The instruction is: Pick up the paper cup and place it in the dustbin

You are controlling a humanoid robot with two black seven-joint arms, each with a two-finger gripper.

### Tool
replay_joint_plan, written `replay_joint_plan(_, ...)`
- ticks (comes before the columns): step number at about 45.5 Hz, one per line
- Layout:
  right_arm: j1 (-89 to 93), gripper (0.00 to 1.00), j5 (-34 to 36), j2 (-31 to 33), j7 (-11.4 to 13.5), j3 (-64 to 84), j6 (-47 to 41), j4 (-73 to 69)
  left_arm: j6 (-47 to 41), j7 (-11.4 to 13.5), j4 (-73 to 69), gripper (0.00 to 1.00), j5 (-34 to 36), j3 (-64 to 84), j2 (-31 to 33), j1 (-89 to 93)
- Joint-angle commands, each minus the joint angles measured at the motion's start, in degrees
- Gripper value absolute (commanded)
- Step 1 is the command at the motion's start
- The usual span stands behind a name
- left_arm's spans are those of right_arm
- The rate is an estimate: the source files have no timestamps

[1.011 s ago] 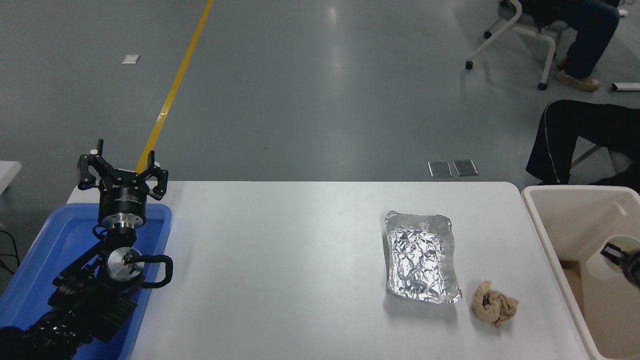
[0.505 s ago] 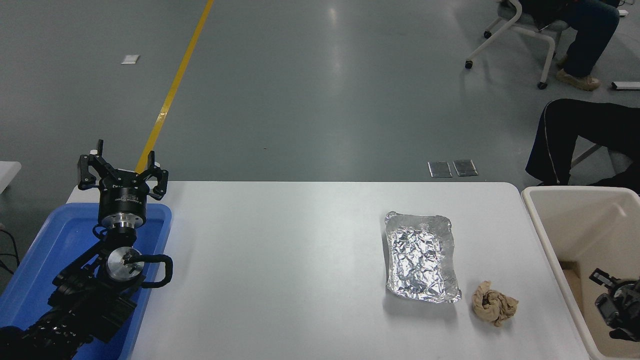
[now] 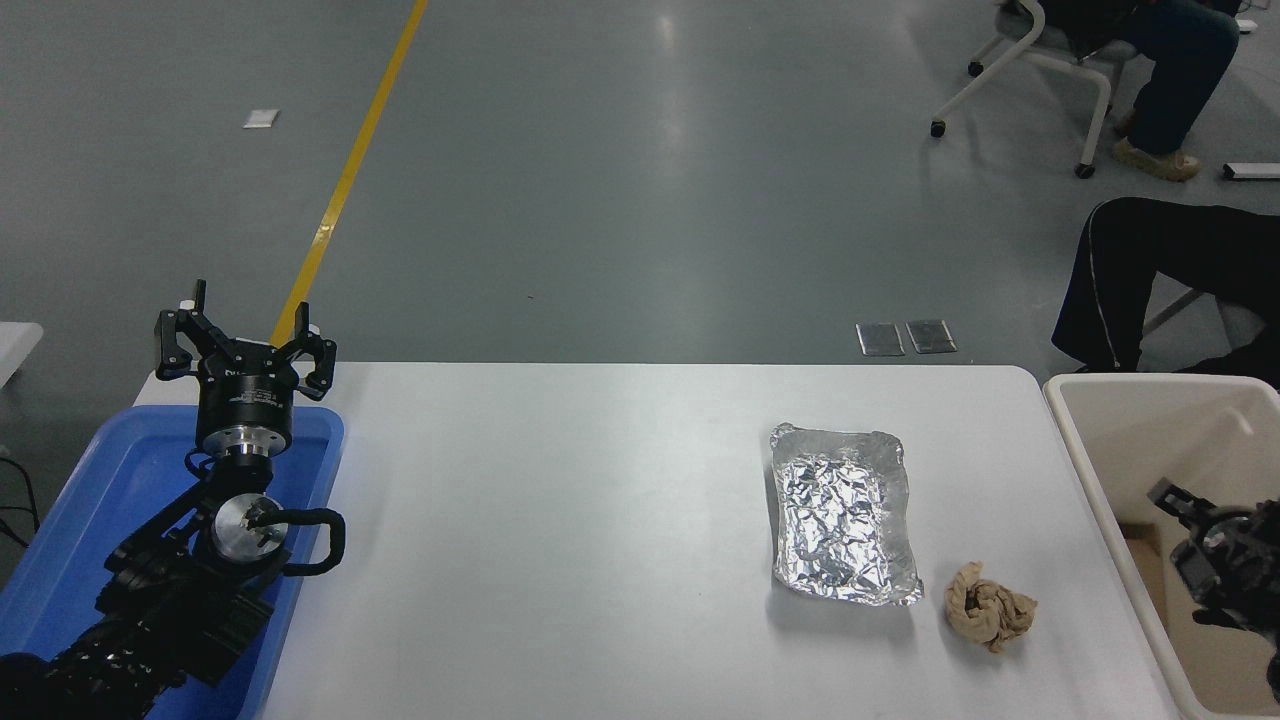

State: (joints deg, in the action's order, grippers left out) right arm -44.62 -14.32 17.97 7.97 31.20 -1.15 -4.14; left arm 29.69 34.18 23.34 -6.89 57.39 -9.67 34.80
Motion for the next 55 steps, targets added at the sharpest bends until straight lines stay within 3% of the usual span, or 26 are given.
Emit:
replay_joint_plan(1, -12.6, 0.99, -0.5, 3.6, -0.7, 5.0, -0.3, -12.1, -0.1, 0.0, 0.0, 0.99, 0.0, 0.0, 0.0, 0.0)
replay_joint_plan(10, -27.4, 0.99, -0.3, 7.8, -0.7, 16.9, -0.3, -34.0, 0.0, -0.1, 0.0, 0.99, 0.2, -0.1, 0.0, 0.1)
replay_joint_plan(26, -56.1, 0.99, 0.3, 7.2, -0.8, 30.6, -0.3, -71.3, 0.1, -0.2, 0.1, 0.99, 0.3, -0.1, 0.1, 0.1)
replay_joint_plan(34, -69.1, 0.99, 0.1, 7.7, -2.3, 34.3, -1.5, -85.1, 0.1, -0.2, 0.2, 0.99, 0.4, -0.1, 0.1, 0.1)
replay_joint_plan(55, -93.6, 0.99, 0.2, 16.3, -2.4, 34.1, -28.9, -95.3, 0.1, -0.2, 0.2, 0.99, 0.3, -0.1, 0.0, 0.0)
